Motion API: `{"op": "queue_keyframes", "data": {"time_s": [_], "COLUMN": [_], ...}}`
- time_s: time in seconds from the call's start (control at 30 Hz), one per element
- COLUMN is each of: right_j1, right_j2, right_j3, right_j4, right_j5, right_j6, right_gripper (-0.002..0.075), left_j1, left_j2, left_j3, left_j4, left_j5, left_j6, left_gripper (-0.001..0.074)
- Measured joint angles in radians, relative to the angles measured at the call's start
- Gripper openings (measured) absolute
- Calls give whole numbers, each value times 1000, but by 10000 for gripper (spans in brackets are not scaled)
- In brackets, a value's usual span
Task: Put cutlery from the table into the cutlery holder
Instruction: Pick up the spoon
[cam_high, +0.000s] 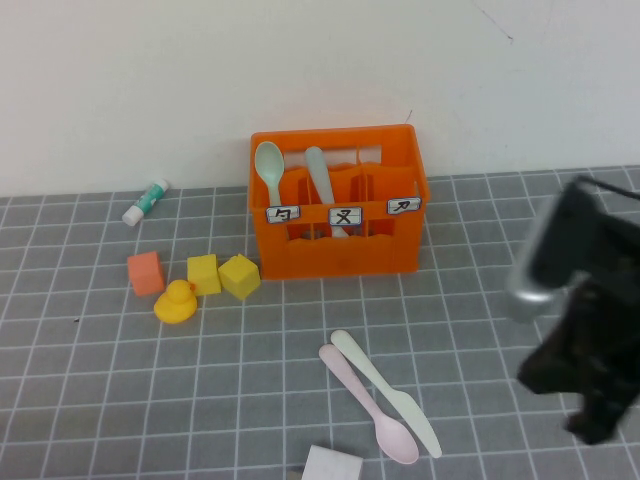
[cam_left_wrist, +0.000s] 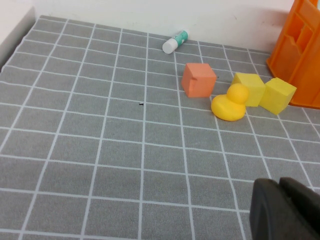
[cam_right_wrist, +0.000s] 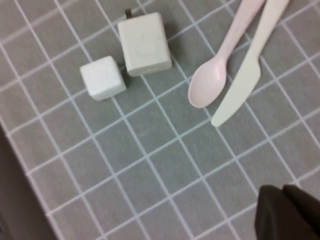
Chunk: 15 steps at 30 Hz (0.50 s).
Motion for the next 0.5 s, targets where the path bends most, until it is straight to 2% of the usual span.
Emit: {"op": "queue_keyframes", "data": {"time_s": [0.27, 0.5], "right_j1": [162, 195], "right_j2": [298, 477], "right_j3": [-270, -414], "right_j4": [-208, -349], "right_j5": [-3, 24], "right_j6": [257, 484], "right_gripper": [-3, -3], "left_j1": [0, 0], "left_j2": [0, 0], "left_j3": [0, 0], "left_j4": [0, 0], "left_j5": [0, 0], "left_j6": [0, 0], "left_gripper": [-1, -1]}}
